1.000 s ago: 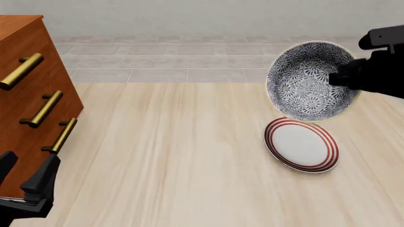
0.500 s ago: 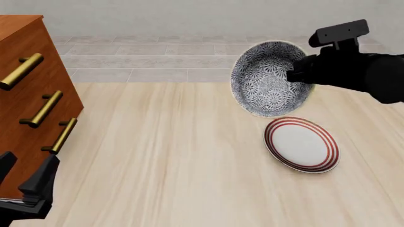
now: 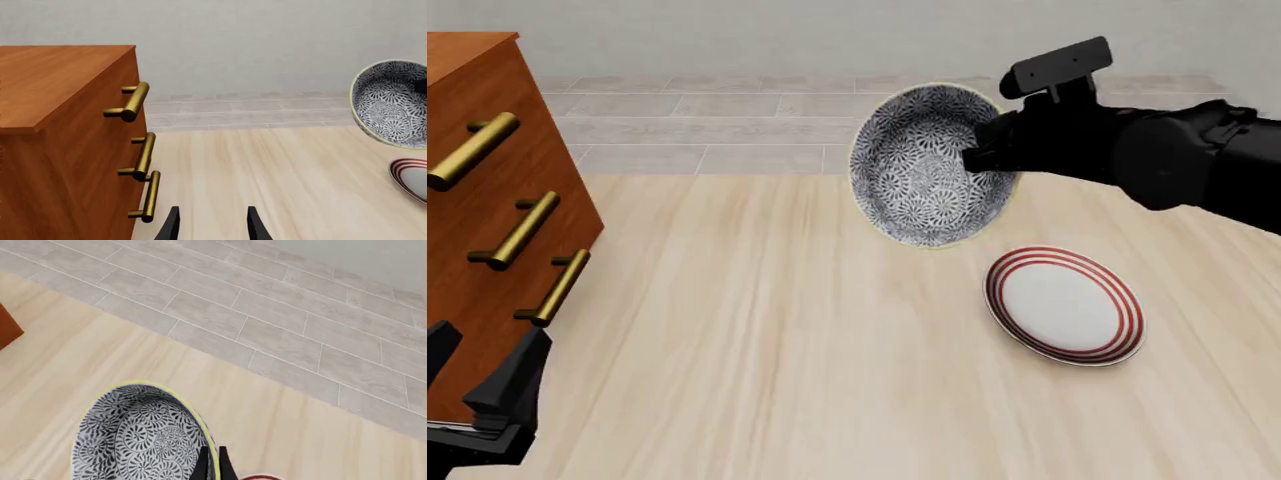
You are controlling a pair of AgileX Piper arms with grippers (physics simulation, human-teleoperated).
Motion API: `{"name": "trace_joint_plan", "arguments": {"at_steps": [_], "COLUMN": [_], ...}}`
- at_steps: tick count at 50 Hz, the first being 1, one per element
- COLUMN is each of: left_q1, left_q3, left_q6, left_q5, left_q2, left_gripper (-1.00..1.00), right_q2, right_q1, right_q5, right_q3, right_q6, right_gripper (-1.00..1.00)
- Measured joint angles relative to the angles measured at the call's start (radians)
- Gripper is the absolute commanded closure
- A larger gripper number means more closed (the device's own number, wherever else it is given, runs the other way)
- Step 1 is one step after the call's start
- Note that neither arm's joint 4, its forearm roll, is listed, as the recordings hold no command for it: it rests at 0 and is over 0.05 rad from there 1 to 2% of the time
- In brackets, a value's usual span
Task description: Put the bowl on top of the cabinet.
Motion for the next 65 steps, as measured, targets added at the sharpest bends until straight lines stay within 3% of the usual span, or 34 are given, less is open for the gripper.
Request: {"name": "trace_joint_plan", "arguments": {"at_steps": [28, 65], "left_q1": [-0.005, -0.009], "left_q3": [0.000, -0.001], "left_q6": [0.001, -0.011], "left_q5": [0.006, 0.031], "left_q2": [-0.011, -0.053], "left_gripper": [-1.00, -1.00], "right_q2": [0.122, 0.294], "right_q1": [0.172, 0.332], "right_q5": [-0.028, -0.049], "right_q3": [-0.120, -0.269], "right_q6": [0.009, -0.010], "right_gripper": [1.00, 1.00]}}
